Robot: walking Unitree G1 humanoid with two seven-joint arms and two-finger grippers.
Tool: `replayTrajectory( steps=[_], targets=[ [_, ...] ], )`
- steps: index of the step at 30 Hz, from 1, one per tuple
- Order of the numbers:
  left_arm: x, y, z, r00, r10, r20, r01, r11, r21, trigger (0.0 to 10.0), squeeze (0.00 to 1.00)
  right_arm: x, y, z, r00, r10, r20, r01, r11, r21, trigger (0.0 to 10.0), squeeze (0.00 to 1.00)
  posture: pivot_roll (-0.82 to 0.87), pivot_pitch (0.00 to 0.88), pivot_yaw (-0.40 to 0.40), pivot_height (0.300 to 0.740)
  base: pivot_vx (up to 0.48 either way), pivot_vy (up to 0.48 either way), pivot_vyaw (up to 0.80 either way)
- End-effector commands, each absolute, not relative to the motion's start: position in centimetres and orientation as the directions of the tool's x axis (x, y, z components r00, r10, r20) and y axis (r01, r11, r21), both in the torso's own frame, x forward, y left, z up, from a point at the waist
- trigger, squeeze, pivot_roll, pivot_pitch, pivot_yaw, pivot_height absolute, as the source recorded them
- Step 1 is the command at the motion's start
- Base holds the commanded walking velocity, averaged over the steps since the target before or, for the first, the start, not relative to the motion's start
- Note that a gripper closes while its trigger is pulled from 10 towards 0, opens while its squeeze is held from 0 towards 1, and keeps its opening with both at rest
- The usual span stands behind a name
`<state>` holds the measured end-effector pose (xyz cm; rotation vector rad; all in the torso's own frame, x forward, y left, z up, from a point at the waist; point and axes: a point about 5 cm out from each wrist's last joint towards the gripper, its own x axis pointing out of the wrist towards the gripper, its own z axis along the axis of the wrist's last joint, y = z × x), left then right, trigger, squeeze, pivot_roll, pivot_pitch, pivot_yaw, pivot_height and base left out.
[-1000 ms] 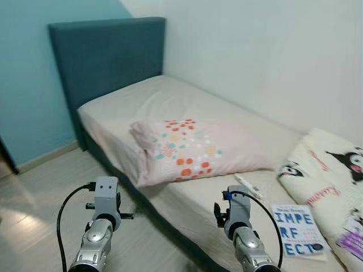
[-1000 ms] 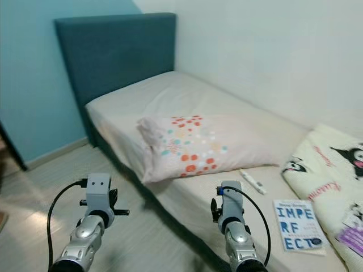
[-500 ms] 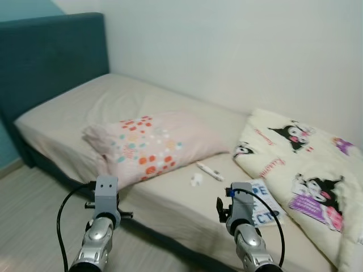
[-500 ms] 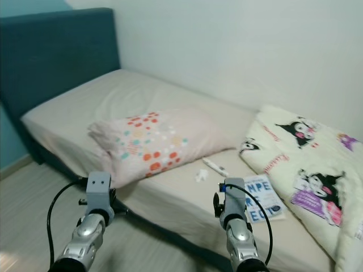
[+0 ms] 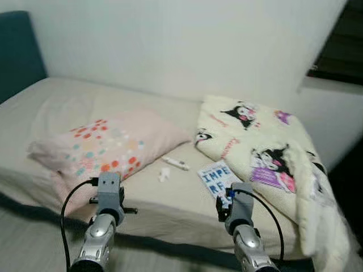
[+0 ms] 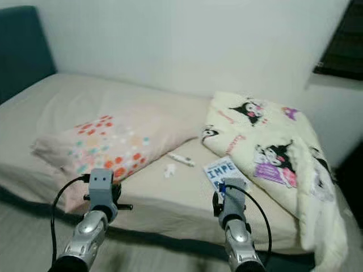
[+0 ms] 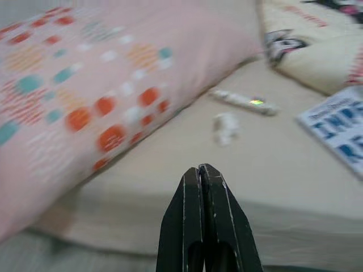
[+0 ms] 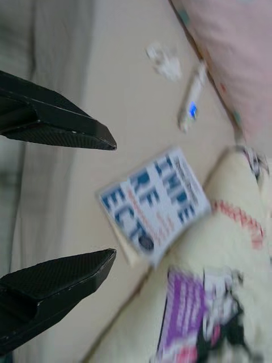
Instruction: Clean up the room
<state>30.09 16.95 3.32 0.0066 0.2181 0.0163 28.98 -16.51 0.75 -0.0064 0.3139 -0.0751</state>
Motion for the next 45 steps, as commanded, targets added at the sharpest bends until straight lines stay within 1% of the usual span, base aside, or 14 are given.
replayTrajectory(
  steps=[1,10,15,21,25,34,37,41,45],
  targets=[
    [30.2,16.5,3.4,0.978,0.001,-0.21,-0.003,1.0,-0.008,10.0,0.0,29.0,-16.8,0.9,0.951,-0.089,-0.297,0.088,0.996,-0.016,10.0,0.0,0.0,0.0,-0.089,0.74,0.0,0.0,-0.8],
    [30.4,16.5,3.7,0.979,-0.005,-0.203,0.004,1.0,-0.008,10.0,0.0,29.3,-16.4,1.1,0.954,-0.078,-0.289,0.081,0.997,-0.002,10.0,0.0,0.03,0.0,-0.096,0.74,0.0,0.0,-0.8],
    [30.6,16.8,3.9,0.978,0.018,-0.207,-0.019,1.0,-0.006,10.0,0.0,29.4,-15.6,1.2,0.958,-0.035,-0.286,0.027,0.999,-0.033,10.0,0.0,0.04,0.0,-0.107,0.74,0.0,0.0,0.0],
    [30.5,16.8,3.8,0.979,-0.003,-0.206,0.0,1.0,-0.017,10.0,0.0,29.7,-15.5,1.5,0.959,-0.042,-0.281,0.036,0.999,-0.027,10.0,0.0,0.04,0.0,-0.105,0.74,0.0,0.0,0.0],
    [30.4,16.4,3.8,0.98,-0.027,-0.196,0.022,0.999,-0.03,10.0,0.0,29.7,-15.9,1.5,0.959,-0.053,-0.277,0.048,0.999,-0.026,10.0,0.0,0.03,0.0,-0.096,0.74,0.337,0.0,0.0],
    [30.7,16.3,4.1,0.982,-0.03,-0.187,0.025,0.999,-0.029,10.0,0.0,29.5,-16.0,1.4,0.96,-0.045,-0.277,0.04,0.999,-0.024,10.0,0.0,0.02,0.0,-0.1,0.74,0.4,0.0,0.0],
    [30.7,16.3,4.1,0.982,-0.03,-0.186,0.024,0.999,-0.03,10.0,0.0,29.6,-16.0,1.4,0.956,-0.052,-0.289,0.056,0.998,0.005,10.0,0.0,0.01,0.0,-0.098,0.74,0.4,0.0,-0.78],
    [30.6,16.2,4.1,0.982,-0.038,-0.188,0.035,0.999,-0.021,10.0,0.0,29.6,-16.1,1.4,0.955,-0.058,-0.29,0.06,0.998,-0.003,10.0,0.0,0.01,0.0,-0.1,0.74,0.398,0.0,-0.74],
    [30.6,16.2,4.1,0.981,-0.04,-0.188,0.038,0.999,-0.019,10.0,0.0,29.6,-16.2,1.4,0.957,-0.058,-0.285,0.055,0.998,-0.017,10.0,0.0,0.0,0.0,-0.099,0.74,0.399,0.0,0.0]
  ],
)
